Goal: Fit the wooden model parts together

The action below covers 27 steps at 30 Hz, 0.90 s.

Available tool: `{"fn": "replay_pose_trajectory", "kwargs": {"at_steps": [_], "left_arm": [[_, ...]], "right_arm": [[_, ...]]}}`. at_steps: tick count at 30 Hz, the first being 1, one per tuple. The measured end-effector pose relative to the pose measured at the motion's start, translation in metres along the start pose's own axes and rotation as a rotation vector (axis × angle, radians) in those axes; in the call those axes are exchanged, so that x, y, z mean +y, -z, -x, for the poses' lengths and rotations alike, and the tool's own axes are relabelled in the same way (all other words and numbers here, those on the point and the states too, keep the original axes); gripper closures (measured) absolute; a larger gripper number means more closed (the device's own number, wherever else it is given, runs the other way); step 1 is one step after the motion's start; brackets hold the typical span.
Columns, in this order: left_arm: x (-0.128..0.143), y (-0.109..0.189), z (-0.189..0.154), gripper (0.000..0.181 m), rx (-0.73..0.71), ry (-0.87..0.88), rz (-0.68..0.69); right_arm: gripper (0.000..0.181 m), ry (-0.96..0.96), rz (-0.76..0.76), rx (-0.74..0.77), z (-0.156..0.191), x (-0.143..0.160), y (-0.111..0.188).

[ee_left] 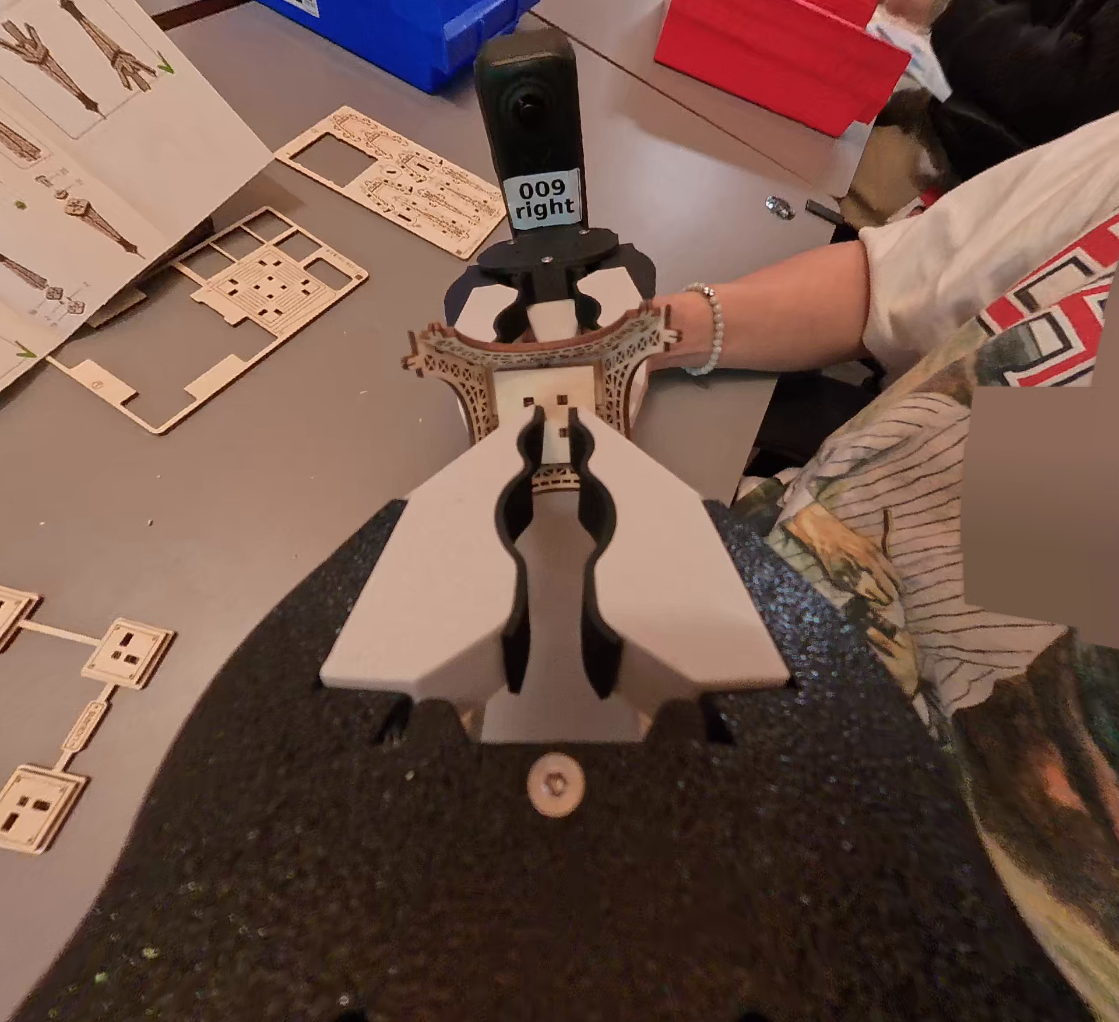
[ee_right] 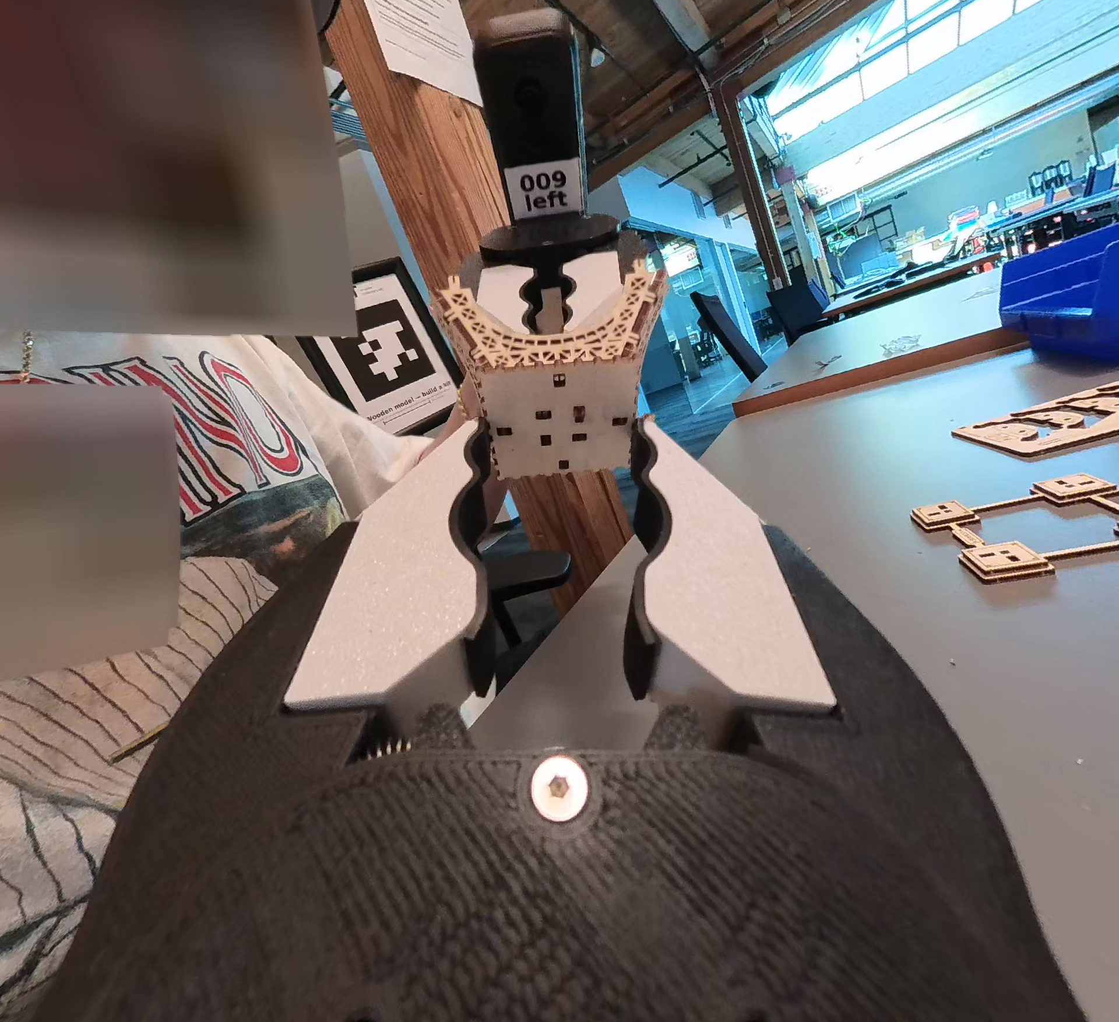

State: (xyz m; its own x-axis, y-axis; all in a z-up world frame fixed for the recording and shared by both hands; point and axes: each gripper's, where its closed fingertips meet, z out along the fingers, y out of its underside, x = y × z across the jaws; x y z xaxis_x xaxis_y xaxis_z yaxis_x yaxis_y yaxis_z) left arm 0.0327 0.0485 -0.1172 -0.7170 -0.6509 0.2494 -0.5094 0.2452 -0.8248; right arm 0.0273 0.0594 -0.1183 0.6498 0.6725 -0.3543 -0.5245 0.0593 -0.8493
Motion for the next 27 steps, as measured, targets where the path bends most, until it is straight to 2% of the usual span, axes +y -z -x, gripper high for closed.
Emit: {"fn": "replay_pose_trajectory", "kwargs": {"at_steps": [4, 16, 23, 27], "left_arm": [[0.002, 0.000, 0.001, 0.175, -0.026, -0.025, 0.049], [0.003, -0.001, 0.004, 0.176, -0.017, -0.008, 0.058], [-0.007, -0.004, 0.006, 0.176, -0.013, 0.025, -0.038], [-0.012, -0.005, 0.006, 0.177, -0.017, -0.023, -0.046]], "right_arm": [[0.137, -0.010, 0.010, 0.004, -0.001, 0.001, -0.001], [0.137, -0.047, 0.005, 0.012, -0.004, 0.002, 0.000], [0.137, -0.067, -0.060, 0.004, -0.006, -0.007, 0.005], [0.136, -0.068, -0.095, -0.015, -0.005, -0.011, 0.007]]}}
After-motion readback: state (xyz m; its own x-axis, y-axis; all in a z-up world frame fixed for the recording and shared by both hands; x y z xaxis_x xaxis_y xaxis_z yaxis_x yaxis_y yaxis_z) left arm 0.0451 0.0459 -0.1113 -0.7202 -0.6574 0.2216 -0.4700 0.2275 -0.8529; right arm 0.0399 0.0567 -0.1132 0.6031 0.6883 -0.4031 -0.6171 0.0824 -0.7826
